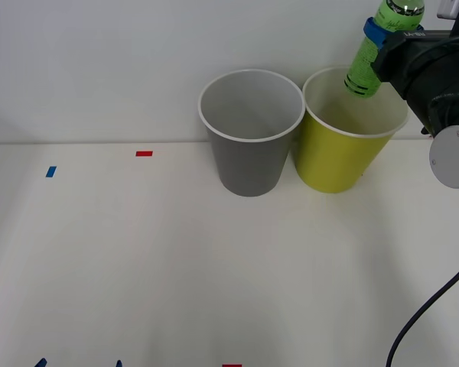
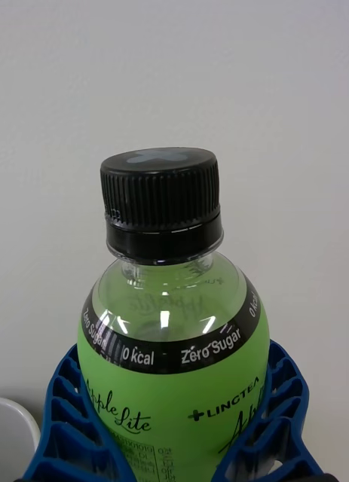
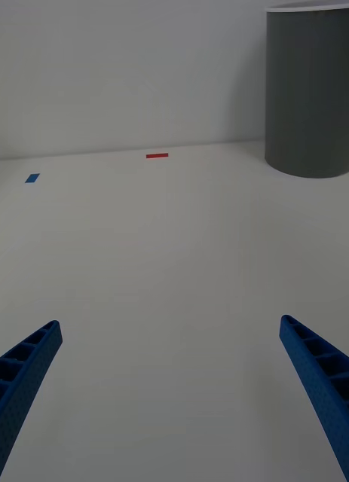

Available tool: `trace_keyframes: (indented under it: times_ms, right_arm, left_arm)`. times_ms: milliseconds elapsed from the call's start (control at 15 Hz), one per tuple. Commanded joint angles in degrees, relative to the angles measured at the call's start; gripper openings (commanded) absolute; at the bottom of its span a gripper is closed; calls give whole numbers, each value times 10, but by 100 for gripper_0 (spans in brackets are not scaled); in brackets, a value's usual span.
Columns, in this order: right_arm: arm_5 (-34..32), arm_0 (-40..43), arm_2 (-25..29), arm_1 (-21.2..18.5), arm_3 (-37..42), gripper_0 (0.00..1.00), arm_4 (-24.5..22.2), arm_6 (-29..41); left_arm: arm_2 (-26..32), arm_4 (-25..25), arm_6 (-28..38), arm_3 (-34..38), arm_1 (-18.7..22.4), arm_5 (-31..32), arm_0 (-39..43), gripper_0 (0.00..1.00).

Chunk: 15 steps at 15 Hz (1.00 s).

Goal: Put cans in the gray bin and PET bottles in the light green bin.

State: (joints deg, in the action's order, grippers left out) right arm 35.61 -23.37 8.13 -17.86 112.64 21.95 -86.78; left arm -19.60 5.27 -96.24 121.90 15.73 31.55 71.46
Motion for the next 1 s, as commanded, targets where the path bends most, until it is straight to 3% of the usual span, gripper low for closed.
trace_keyframes:
  times_ms: [67, 133, 333, 467, 533, 1000]
  right_arm:
    - [1, -1, -1, -1, 0, 92, 4, 1]
    - [1, -1, -2, 0, 1, 100, 7, 0]
    - [29, 2, 1, 5, 33, 100, 7, -10]
    - [99, 25, 13, 20, 108, 100, 6, -14]
    - [96, 57, 13, 27, 142, 100, 6, -13]
    - [-48, 359, -18, 44, 311, 100, 21, -8]
  left_arm:
    - [0, 0, 0, 0, 0, 0, 0, 100]
    - [0, 0, 0, 0, 0, 0, 0, 100]
    - [0, 0, 0, 0, 0, 0, 0, 100]
    - [0, 0, 0, 0, 0, 0, 0, 100]
    - [0, 0, 0, 0, 0, 0, 0, 100]
    - [0, 0, 0, 0, 0, 0, 0, 100]
